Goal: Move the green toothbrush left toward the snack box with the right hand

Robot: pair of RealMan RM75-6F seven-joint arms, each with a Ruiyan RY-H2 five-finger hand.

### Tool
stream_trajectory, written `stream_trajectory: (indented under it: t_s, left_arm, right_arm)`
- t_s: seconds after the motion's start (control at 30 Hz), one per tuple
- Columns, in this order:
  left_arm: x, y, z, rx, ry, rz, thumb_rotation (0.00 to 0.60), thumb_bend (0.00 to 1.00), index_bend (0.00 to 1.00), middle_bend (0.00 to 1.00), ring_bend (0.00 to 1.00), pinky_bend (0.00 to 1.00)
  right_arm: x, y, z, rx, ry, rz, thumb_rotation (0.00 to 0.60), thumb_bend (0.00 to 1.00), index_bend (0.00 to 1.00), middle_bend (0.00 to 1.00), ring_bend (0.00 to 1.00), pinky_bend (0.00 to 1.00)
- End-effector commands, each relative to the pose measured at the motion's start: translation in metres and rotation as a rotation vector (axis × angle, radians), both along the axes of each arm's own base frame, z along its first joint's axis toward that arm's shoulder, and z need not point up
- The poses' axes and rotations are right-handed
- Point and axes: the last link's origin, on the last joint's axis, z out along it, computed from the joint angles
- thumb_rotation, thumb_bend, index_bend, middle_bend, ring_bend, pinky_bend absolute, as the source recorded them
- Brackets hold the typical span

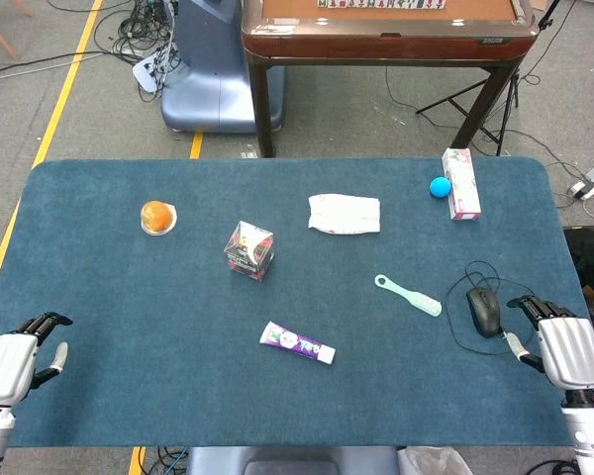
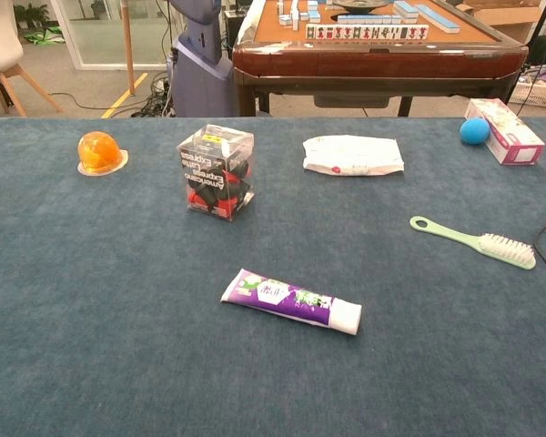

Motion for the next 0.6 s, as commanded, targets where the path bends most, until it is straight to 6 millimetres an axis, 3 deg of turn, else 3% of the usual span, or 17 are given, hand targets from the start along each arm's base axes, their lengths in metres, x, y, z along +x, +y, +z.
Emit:
stream_trajectory:
  t_s: [0.03, 0.23, 0.33, 0.47, 0.6]
  left_arm:
    - [-0.002, -0.001, 0.001, -0.001, -0.004, 0.011, 0.6, 0.44, 0.35, 0.35, 0.41, 0.63]
    - [-0.004, -0.002, 0.002, -0.007, -0.003, 0.025, 0.6, 0.44, 0.36, 0.35, 0.41, 0.63]
    - [-0.003, -0.002, 0.002, -0.005, -0.01, 0.026, 0.6, 0.44, 0.36, 0.35, 0.41, 0.63]
    - [-0.004, 0.0, 0.001, -0.014, -0.02, 0.023, 0.6, 0.44, 0.36, 0.35, 0.41, 0.63]
    - [-0.005, 0.001, 0.0, -0.026, -0.024, 0.028, 0.6, 0.44, 0.36, 0.35, 0.41, 0.63]
  right_arm:
    - [0.0, -0.001, -0.002, 0.01, 0.004, 0.0, 0.6, 0.28, 0.37, 0.35, 0.43, 0.56]
    - [0.0, -0.004, -0.007, 0.034, 0.011, -0.006, 0.6, 0.28, 0.37, 0.33, 0.41, 0.56]
    - [-0.003, -0.006, -0.008, 0.039, 0.017, -0.017, 0.6, 0.2, 0.37, 0.29, 0.33, 0.53]
    - [-0.007, -0.008, -0.011, 0.032, 0.055, -0.034, 0.6, 0.03, 0.27, 0.17, 0.14, 0.35]
    - [-0.007, -0.014, -0.015, 0.03, 0.086, -0.022, 0.6, 0.0, 0.13, 0.06, 0.02, 0.18]
